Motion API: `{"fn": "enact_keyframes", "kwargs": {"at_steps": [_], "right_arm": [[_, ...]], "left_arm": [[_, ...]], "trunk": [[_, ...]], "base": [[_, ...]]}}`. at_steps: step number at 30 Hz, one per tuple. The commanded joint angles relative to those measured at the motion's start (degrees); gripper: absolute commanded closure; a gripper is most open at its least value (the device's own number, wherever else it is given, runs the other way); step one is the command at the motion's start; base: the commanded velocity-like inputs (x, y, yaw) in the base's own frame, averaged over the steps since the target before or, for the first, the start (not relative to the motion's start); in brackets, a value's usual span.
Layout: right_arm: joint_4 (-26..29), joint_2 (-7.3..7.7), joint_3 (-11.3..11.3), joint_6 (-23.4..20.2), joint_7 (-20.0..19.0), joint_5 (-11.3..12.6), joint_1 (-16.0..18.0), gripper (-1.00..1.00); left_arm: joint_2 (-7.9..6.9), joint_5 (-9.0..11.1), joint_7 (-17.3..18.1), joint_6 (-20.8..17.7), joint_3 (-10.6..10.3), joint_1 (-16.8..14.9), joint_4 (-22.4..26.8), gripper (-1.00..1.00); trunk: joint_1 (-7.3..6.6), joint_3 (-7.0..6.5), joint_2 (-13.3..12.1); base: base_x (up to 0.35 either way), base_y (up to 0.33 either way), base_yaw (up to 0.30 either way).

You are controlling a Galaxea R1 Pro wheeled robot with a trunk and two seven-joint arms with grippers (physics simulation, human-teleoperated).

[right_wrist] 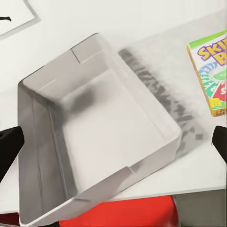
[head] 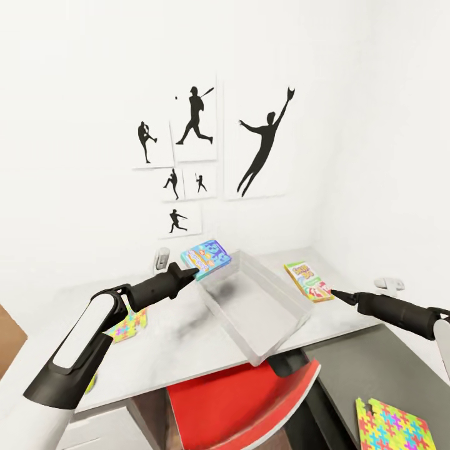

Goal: Put all the toys in the child's room - the three board games (two on the bed and one on the table), the two jigsaw puzzles on the table, and the tennis ball on the table - inside the toy box on the table in the child's room.

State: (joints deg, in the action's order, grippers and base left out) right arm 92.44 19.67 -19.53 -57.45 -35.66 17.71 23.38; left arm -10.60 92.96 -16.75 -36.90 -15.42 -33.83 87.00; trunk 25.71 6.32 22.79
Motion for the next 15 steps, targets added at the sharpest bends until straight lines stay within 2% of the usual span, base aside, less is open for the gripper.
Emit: {"fn": "enact_keyframes", "kwargs": {"at_steps": [1,6,15], "right_arm": [[0.02,-0.01,-0.07,-0.3,-0.38,-0.22,0.07,-1.0],[0.01,0.01,-0.1,-0.3,-0.38,-0.22,0.04,-1.0],[0.02,0.01,-0.15,-0.3,-0.38,-0.22,0.0,-1.0]], "left_arm": [[-0.03,0.75,-0.54,0.07,-0.05,-0.07,0.06,1.0],[-0.04,0.74,-0.56,0.07,-0.05,-0.03,-0.05,1.0],[-0.04,0.74,-0.57,0.01,-0.02,-0.03,-0.15,1.0]], "trunk": [[0.07,0.13,0.13],[0.07,0.13,0.13],[0.07,0.13,0.13]], "base": [[0.296,-0.073,0.001],[0.139,-0.034,0.001],[0.037,-0.009,0.001]]}}
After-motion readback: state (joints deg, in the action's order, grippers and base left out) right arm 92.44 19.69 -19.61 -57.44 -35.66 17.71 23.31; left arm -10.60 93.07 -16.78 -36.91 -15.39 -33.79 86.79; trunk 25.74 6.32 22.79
